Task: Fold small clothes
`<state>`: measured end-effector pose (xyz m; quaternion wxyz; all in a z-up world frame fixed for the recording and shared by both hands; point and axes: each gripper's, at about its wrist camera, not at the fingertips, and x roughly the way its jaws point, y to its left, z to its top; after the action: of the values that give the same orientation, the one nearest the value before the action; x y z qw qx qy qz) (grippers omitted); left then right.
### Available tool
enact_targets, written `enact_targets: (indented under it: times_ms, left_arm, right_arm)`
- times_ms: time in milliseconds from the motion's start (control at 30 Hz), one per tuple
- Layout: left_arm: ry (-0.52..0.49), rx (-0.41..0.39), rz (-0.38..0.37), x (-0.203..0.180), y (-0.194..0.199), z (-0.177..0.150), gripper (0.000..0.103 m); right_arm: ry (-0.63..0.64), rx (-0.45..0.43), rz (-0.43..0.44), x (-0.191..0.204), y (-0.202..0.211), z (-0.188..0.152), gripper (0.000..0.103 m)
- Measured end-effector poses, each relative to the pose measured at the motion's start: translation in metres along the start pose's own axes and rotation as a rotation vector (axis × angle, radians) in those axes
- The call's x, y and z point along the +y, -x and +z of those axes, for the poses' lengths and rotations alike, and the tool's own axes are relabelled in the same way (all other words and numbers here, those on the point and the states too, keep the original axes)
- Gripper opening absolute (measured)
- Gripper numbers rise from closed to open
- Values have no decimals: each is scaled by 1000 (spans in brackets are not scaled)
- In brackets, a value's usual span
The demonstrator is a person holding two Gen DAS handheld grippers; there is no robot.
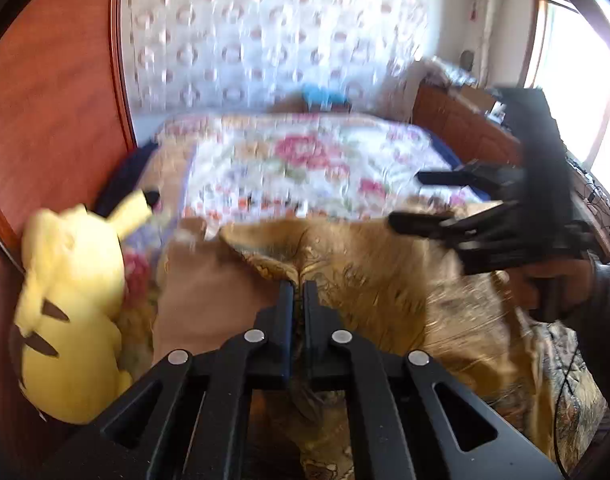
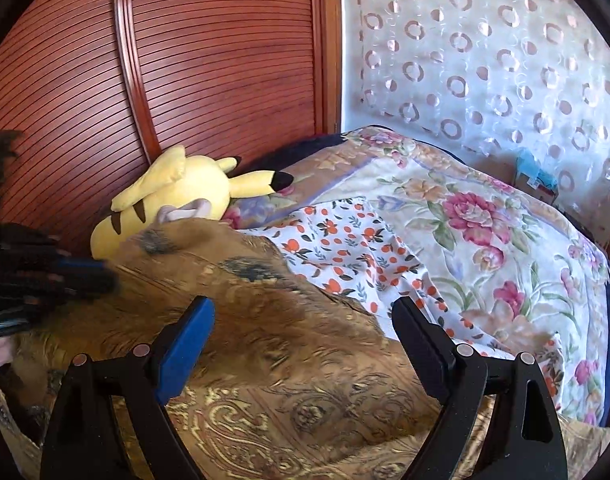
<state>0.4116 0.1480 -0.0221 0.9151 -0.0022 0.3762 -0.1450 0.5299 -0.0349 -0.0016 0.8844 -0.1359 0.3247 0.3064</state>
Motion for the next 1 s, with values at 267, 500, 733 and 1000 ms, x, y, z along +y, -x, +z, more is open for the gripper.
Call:
enact_targets:
  times_ms: [267,500,733,1000]
  left_arm:
    - [-53,29,-142,-41,27,-37,5]
    - [-10,78,-133,-36,19,-63,5]
    - [-38,99,-129,-41,13,-67,5]
    - [-32,105,-139,-41,8,-68,5]
  right_arm:
    - [-51,-17,19,-8,7,-2,91]
    - [-59,10,66,-4,-6,-4,91]
    - [-121,98,88,-25,-43,4,87]
    - [-274,250,198,-45,-100,36,81]
